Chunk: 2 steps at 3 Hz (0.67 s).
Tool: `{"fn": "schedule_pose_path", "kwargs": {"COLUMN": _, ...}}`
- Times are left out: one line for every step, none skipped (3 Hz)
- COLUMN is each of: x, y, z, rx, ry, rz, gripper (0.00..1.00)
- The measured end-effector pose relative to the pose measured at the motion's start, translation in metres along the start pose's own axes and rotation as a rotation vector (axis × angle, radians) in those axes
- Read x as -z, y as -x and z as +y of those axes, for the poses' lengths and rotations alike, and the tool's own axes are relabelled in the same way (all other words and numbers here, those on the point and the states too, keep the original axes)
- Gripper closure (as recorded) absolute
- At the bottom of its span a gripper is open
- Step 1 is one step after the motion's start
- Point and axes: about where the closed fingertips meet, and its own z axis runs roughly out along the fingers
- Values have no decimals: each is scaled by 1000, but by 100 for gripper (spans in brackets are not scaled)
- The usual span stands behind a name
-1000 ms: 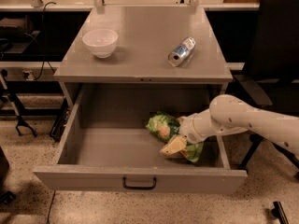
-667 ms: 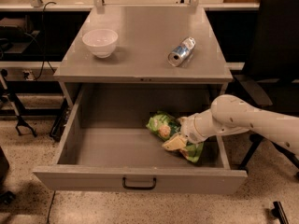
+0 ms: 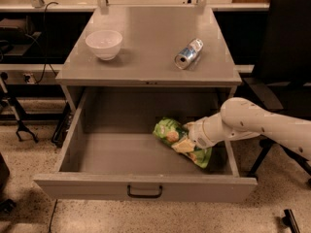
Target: Pick green rice chip bag from top drawer and place on counter
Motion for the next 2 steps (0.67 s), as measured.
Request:
{"fn": "schedule_pose_path", "kwargs": {"x": 33, "y": 21, "z": 5, "rx": 36, "ry": 10, "rz": -32, "gripper": 100}}
{"fn": "schedule_pose_path", "kwargs": {"x": 90, "y": 61, "z": 17, "rx": 119, "ry": 27, "rz": -89, "gripper": 100}}
